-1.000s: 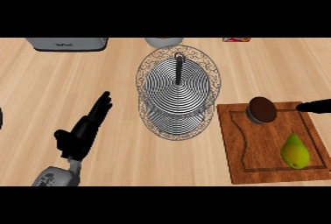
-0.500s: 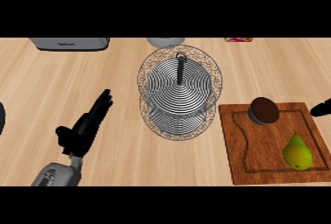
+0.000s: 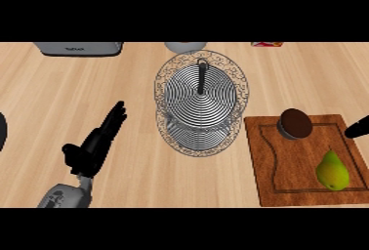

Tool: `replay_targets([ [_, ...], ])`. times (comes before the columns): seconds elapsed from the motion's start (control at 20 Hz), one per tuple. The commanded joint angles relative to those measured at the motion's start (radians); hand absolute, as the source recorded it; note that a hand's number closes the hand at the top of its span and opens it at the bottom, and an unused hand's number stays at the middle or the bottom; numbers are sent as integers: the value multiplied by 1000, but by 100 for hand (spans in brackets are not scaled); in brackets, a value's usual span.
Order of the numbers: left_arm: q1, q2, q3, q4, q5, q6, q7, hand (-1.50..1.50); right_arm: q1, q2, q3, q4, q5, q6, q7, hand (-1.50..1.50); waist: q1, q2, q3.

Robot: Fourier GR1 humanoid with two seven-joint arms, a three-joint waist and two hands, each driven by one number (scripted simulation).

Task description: Pick the pear from the cutting board and place it in the tiered basket

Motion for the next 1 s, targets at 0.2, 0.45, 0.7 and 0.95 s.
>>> replay_targets([
  [0.2, -25, -3, 17, 2, 9, -19, 20, 0, 24, 79, 95, 44, -5, -30, 227, -150, 1, 2, 1],
  [0.45, 66, 2, 16, -40, -10, -19, -24, 0, 118, 100, 88, 4, 21, -111, 159, -150, -8, -3, 2],
  [0.7, -31, -16, 41, 43, -16, -17, -1, 0, 108, 117, 117, -63, 30, -147, 266, -150, -16, -1, 0],
  [0.95, 0, -50, 15, 39, -58, 9, -32, 0, 218, 90, 90, -43, 20, -150, 174, -150, -21, -3, 1],
])
